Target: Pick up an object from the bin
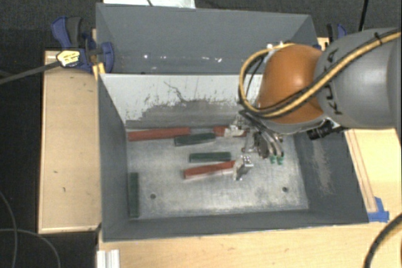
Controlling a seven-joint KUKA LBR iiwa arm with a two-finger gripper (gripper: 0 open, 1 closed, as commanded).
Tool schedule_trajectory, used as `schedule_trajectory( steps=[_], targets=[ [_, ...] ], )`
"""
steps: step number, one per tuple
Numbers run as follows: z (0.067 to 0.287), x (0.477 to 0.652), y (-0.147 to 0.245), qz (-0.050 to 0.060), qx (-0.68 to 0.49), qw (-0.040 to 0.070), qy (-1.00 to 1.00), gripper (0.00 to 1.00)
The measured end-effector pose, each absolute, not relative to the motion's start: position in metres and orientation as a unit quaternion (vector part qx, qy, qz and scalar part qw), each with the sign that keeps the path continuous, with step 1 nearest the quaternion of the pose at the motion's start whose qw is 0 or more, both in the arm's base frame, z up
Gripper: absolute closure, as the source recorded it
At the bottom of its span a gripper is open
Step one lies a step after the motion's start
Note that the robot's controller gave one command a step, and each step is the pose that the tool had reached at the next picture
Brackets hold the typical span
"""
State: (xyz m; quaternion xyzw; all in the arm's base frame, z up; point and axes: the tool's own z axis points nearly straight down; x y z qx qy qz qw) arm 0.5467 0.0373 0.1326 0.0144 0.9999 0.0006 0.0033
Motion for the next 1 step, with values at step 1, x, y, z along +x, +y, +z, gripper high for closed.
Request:
schedule_trajectory(
  steps=[1],
  targets=[
    [0.0754,0.5866,0.011,0.001,0.049,0.008,0.999,1.0]
  ],
)
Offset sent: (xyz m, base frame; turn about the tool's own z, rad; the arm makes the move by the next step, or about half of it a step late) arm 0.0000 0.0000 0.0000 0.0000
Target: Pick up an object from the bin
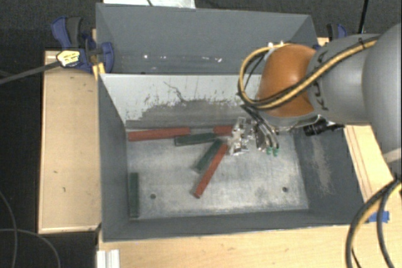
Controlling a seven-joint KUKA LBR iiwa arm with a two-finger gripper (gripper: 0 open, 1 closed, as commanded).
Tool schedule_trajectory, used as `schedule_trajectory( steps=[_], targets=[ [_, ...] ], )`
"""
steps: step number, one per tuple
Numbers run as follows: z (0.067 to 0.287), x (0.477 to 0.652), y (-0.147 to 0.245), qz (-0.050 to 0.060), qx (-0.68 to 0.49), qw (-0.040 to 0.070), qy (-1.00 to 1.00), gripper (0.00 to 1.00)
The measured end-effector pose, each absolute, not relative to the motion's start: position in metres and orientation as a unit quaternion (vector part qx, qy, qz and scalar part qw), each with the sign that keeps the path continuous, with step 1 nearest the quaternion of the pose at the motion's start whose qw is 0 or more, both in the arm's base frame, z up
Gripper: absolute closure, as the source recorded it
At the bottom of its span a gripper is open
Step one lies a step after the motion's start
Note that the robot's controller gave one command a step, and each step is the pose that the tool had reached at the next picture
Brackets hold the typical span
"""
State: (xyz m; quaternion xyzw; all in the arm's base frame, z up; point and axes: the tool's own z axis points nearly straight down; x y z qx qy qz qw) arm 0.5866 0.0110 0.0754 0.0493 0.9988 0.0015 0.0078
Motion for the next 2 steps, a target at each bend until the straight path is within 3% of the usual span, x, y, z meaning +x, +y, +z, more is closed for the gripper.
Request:
schedule_trajectory(
  steps=[1,2],
  targets=[
    [0.0734,0.5808,0.0111,0.001,0.049,-0.006,0.999,0.0],
    [0.0735,0.581,0.0111,0.001,0.05,-0.006,0.999,0.0]
  ],
)
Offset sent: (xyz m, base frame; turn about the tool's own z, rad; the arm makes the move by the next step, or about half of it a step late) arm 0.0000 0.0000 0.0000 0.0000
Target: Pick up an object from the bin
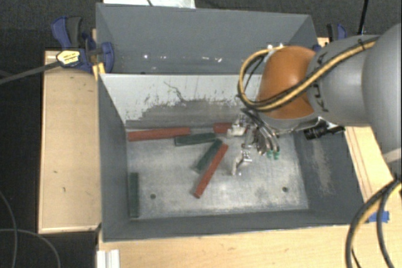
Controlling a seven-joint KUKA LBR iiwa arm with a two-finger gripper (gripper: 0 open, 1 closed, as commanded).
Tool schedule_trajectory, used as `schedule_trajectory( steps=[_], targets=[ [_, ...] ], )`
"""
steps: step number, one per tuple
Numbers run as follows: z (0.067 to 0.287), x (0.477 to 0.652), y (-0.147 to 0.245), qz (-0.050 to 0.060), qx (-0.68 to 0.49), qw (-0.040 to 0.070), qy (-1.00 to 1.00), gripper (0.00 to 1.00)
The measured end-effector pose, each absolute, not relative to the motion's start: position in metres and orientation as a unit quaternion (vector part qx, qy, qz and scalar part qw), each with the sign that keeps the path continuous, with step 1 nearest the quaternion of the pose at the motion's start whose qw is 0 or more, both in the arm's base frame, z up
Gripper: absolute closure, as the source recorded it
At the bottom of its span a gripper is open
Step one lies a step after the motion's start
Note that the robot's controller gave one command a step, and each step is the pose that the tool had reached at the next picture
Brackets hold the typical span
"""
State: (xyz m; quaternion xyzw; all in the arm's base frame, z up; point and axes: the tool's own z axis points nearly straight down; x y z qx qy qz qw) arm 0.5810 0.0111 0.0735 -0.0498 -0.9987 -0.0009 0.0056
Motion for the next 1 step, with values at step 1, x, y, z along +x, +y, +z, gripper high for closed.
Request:
schedule_trajectory(
  steps=[1],
  targets=[
    [0.075,0.5935,0.0908,0.0,0.054,-0.005,-0.999,1.0]
  ],
)
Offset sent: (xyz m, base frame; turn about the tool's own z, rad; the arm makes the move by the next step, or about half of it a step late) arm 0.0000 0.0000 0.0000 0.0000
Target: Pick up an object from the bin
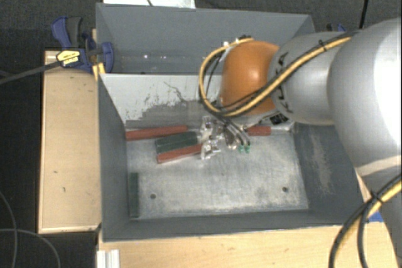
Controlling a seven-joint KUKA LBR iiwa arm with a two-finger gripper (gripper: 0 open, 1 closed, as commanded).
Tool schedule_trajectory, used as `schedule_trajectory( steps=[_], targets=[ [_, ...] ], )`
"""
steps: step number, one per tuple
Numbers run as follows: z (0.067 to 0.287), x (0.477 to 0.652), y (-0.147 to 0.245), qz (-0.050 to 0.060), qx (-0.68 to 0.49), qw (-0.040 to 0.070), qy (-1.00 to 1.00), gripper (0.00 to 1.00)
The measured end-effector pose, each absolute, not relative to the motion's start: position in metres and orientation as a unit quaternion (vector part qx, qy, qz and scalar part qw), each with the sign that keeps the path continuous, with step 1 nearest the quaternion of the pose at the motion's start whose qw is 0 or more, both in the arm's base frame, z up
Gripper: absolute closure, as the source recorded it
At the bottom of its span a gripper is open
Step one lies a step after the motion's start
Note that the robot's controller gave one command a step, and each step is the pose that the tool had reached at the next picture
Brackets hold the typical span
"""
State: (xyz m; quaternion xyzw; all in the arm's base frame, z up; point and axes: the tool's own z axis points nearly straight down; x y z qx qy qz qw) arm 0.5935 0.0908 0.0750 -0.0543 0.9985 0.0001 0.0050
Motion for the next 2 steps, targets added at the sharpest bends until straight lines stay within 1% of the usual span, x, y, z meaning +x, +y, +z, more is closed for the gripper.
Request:
schedule_trajectory(
  steps=[1,2],
  targets=[
    [0.075,0.593,0.091,0.0,-0.054,0.005,0.999,1.0],
    [0.233,0.583,0.081,0.0,-0.074,0.002,0.997,1.0]
  ],
)
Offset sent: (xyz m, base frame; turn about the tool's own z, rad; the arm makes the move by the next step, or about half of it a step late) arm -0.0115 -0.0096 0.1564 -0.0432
